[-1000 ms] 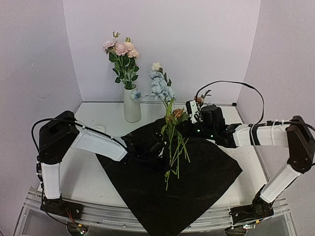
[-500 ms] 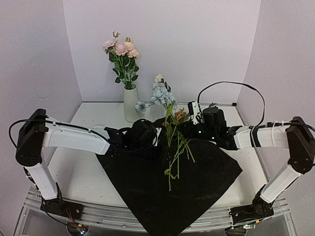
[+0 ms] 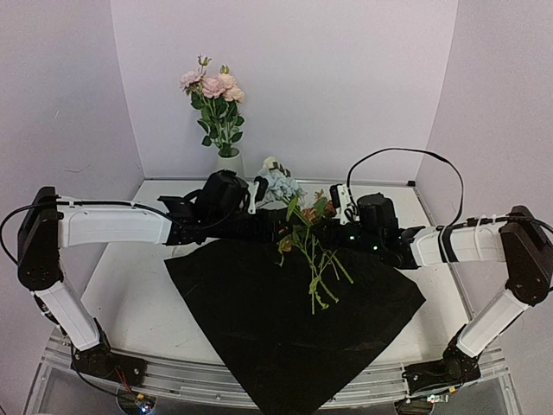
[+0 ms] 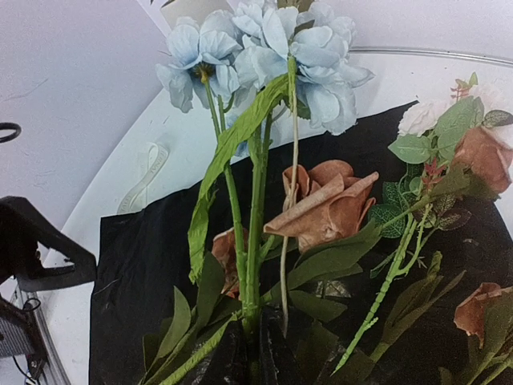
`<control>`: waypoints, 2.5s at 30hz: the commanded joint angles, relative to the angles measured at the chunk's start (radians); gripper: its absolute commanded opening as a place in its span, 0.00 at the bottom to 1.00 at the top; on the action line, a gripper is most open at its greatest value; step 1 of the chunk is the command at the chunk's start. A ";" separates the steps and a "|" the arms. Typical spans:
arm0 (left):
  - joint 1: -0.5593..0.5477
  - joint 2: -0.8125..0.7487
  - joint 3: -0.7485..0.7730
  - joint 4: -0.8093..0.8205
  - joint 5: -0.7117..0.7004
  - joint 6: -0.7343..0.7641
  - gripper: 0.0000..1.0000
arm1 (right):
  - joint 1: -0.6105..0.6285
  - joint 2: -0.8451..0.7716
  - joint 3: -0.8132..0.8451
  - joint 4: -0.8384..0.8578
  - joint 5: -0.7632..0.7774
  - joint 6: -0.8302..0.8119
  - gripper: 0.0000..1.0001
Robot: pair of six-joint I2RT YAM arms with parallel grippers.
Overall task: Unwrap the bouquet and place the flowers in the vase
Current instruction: Pick up the fake flower from the wrapping paper.
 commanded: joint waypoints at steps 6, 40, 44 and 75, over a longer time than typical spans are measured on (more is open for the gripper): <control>0.086 -0.035 0.000 0.210 0.042 -0.049 0.54 | -0.004 -0.022 -0.012 0.080 -0.036 0.008 0.09; 0.157 0.277 0.219 0.253 0.042 -0.187 0.40 | -0.004 -0.033 -0.041 0.114 -0.077 0.002 0.09; 0.163 0.303 0.235 0.262 0.051 -0.185 0.30 | -0.004 -0.027 -0.050 0.119 -0.094 0.006 0.11; 0.166 0.286 -0.036 0.272 0.095 -0.051 0.08 | -0.003 0.260 0.222 -0.130 -0.139 0.140 0.28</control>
